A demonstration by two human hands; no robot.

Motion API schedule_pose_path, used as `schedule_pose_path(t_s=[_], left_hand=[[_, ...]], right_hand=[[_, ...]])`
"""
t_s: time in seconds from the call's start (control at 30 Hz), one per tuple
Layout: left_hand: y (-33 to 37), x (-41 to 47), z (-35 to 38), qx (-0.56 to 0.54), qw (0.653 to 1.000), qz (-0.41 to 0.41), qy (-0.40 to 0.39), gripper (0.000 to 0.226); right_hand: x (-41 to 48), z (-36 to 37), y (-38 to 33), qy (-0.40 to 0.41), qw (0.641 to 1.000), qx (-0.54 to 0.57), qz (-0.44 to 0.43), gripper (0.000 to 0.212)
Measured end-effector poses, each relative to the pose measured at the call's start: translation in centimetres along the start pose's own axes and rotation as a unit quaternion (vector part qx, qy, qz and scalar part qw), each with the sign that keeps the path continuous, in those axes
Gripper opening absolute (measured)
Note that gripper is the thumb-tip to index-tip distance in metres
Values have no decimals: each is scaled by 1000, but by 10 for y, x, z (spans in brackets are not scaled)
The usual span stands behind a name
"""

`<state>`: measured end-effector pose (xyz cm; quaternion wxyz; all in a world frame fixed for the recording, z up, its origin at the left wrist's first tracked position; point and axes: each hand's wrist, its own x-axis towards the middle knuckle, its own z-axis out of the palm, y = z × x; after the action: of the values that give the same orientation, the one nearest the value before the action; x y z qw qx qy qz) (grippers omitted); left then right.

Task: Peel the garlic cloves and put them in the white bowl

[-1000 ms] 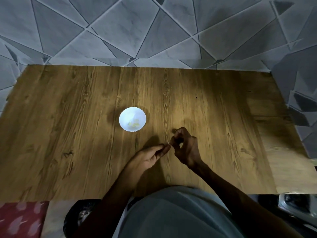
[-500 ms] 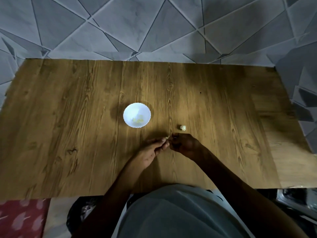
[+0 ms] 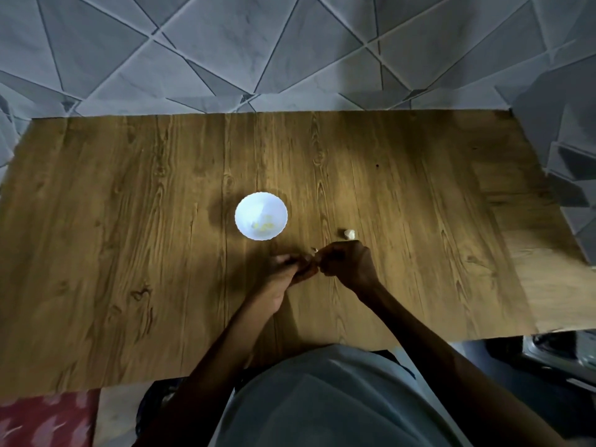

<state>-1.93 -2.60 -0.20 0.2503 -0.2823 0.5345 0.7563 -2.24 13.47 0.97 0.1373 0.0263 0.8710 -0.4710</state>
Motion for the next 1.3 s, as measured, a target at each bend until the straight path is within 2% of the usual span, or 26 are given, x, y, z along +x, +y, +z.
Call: schedule_pose_path(t_s=[0.2, 0.33, 0.47, 0.57, 0.87, 1.1, 1.3], left_hand=[[-3, -5, 0, 75, 997, 23, -26, 13], [-2, -3, -6, 108, 993, 24, -31, 27], [2, -5, -5, 126, 990, 22, -55, 18], [4, -6, 0, 104, 992, 16, -65, 7], [8, -1, 23, -57, 994, -87, -38, 18], [0, 3, 29, -22, 999, -36, 34, 4], [-3, 3, 27, 28, 999, 42, 9, 11]], right_hand=[[-5, 0, 5, -14, 1000, 10, 18, 9], [-6, -5, 3, -44, 986, 139, 85, 9], [-6, -9, 3, -64, 961, 237, 131, 15], [-5, -15, 5, -72, 958, 254, 112, 15], [0, -22, 18, -45, 980, 193, 0, 15], [4, -27, 26, -69, 970, 232, -4, 20], [14, -28, 35, -88, 969, 231, 8, 20]])
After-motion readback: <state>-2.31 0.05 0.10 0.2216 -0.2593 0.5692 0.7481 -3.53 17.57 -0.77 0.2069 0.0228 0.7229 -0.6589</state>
